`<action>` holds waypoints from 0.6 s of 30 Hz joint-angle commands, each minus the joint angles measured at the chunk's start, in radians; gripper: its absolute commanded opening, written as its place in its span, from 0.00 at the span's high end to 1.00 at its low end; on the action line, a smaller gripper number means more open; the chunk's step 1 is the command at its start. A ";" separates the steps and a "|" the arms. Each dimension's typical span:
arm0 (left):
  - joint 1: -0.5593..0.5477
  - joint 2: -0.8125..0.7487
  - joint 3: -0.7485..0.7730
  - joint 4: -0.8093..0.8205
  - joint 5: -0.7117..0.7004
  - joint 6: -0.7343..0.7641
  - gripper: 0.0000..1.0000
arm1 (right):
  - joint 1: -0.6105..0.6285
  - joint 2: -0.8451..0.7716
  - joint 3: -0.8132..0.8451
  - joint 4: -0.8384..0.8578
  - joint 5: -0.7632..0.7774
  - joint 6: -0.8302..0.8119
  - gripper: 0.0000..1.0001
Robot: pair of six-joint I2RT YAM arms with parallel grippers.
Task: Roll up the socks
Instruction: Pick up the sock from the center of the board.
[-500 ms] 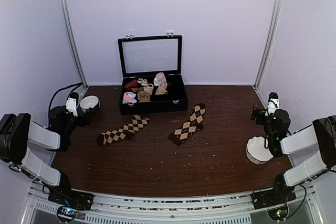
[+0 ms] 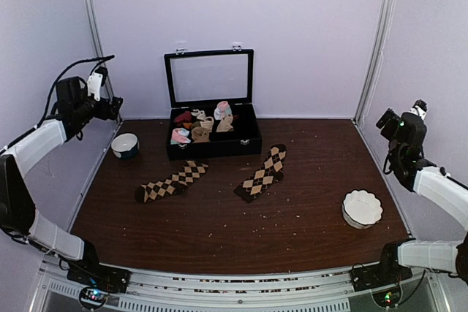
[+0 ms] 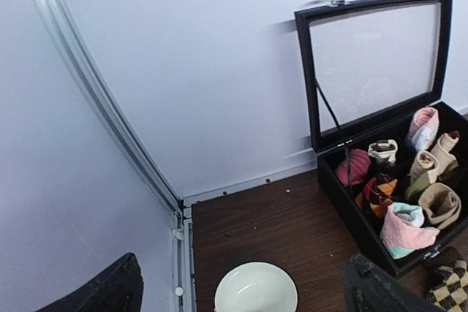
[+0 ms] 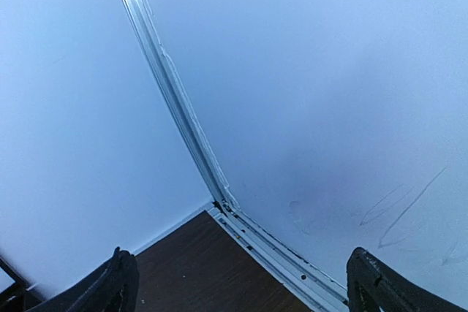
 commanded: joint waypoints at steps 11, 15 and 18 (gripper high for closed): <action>0.006 0.056 0.230 -0.679 0.120 0.188 0.02 | 0.754 0.296 0.251 -0.427 -0.032 -0.100 0.00; 0.005 0.070 0.228 -0.725 0.134 0.200 0.02 | 0.862 0.517 0.361 -0.367 -0.069 -0.123 0.02; 0.004 0.068 0.225 -0.779 0.182 0.241 0.02 | 0.900 0.682 0.496 -0.389 -0.119 -0.136 0.10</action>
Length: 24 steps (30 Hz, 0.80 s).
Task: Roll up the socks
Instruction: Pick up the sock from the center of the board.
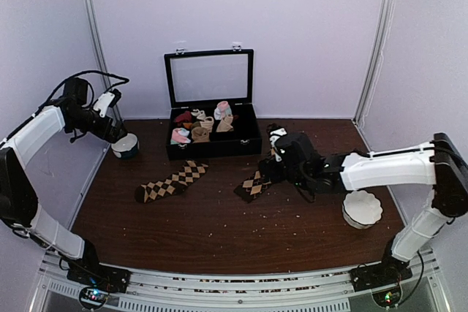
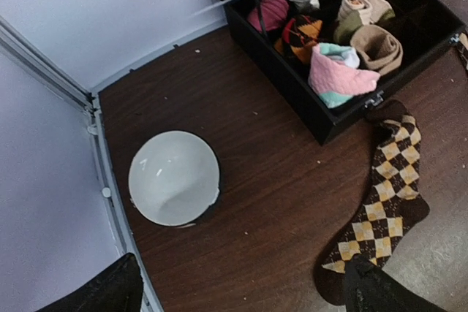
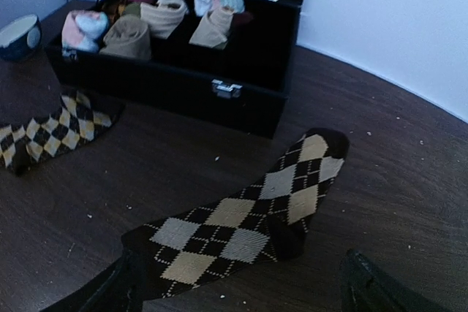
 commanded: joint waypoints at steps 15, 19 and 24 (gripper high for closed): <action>-0.175 0.022 -0.080 -0.133 0.107 0.178 0.02 | 0.095 0.435 0.236 0.006 -0.115 -0.051 0.29; -0.223 0.034 -0.074 -0.133 0.114 0.179 0.02 | 0.096 0.453 0.210 0.020 -0.130 -0.037 0.39; -0.255 0.037 -0.073 -0.133 0.114 0.179 0.02 | 0.093 0.464 0.192 0.012 -0.164 -0.017 0.54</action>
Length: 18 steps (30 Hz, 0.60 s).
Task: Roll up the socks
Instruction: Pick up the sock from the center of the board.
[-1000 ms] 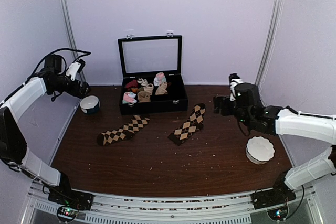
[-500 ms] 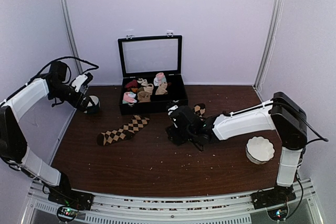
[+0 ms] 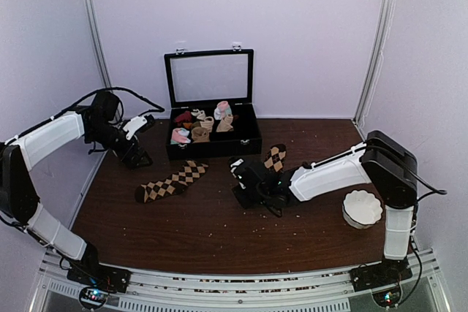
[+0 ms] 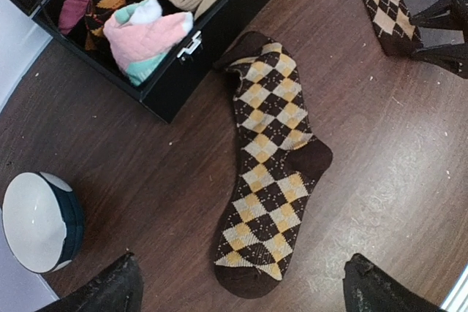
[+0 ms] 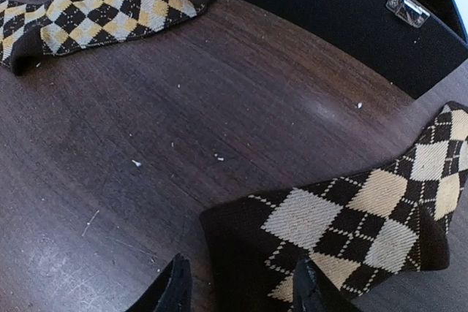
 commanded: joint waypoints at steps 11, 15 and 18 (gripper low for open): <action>-0.032 -0.002 0.026 -0.058 0.047 0.057 0.02 | -0.005 0.027 -0.097 0.018 -0.050 0.079 0.54; -0.050 -0.011 0.022 -0.066 0.057 0.071 0.02 | -0.015 0.030 -0.097 0.014 -0.088 0.079 0.69; -0.068 -0.012 0.025 -0.070 0.058 0.079 0.02 | -0.039 0.035 -0.083 -0.018 -0.162 0.097 0.87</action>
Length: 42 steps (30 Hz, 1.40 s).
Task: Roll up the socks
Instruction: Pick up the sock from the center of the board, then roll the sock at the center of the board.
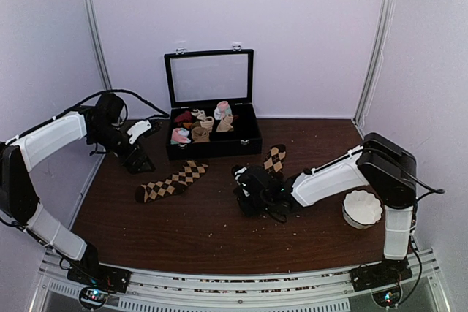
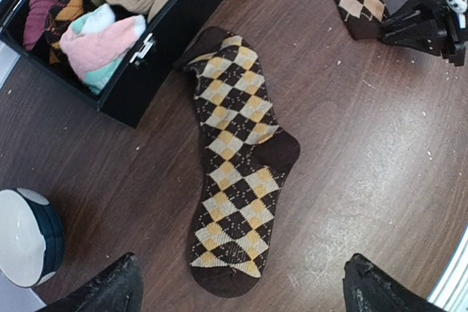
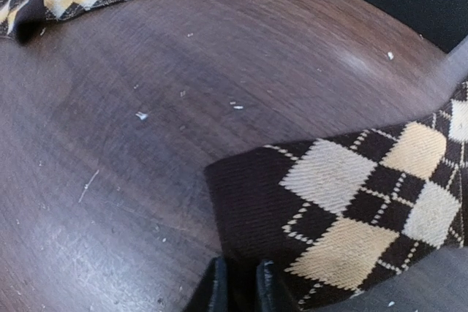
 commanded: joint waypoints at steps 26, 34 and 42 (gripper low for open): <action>-0.452 0.129 -0.025 0.104 0.088 0.245 0.07 | -0.116 -0.092 -0.224 0.262 -0.811 0.441 1.00; -0.596 0.271 0.061 0.168 0.048 0.286 0.22 | -0.161 -0.067 -0.262 0.375 -0.887 0.570 1.00; -0.654 0.344 0.066 0.318 0.038 0.276 0.37 | -0.177 -0.053 -0.283 0.337 -0.915 0.604 1.00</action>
